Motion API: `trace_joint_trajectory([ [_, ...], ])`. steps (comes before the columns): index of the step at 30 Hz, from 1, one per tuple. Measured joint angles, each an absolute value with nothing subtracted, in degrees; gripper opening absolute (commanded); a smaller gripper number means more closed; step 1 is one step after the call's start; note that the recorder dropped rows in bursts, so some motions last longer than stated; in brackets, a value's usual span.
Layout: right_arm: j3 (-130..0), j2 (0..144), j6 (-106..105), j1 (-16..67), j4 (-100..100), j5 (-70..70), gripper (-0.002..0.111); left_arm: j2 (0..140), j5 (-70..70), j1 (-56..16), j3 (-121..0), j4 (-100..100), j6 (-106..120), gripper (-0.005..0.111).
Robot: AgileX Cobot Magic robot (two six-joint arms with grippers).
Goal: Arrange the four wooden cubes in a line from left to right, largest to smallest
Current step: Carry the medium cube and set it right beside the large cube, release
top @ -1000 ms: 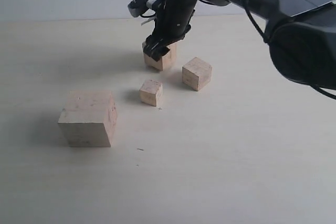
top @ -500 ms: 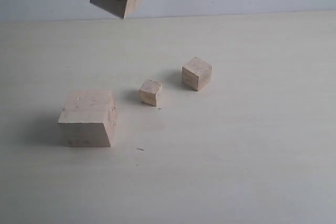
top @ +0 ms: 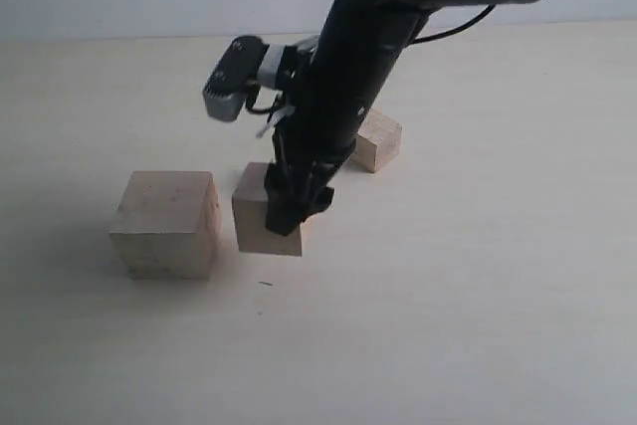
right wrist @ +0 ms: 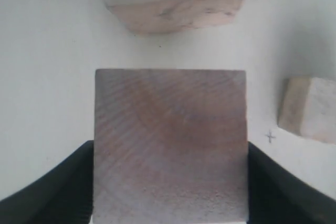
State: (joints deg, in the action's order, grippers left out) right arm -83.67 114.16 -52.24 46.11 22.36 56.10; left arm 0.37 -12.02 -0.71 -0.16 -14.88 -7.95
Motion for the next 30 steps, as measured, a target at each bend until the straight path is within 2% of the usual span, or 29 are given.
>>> trace_joint_trajectory([
  [5, -83.1, 117.6, -53.8, 49.3, 20.2, 50.9, 0.002, 0.4, -12.0, -0.7, -0.2, -14.9, -8.0, 0.0],
  [14, -83.1, 121.2, -56.6, 49.3, 20.1, 44.7, 0.002, 0.4, -12.0, -0.7, -0.2, -14.9, -8.0, 0.0],
  [30, -83.7, 122.9, -59.8, 50.4, 21.2, 41.7, 0.002, 0.4, -12.0, -0.7, -0.2, -14.9, -8.0, 0.0],
])
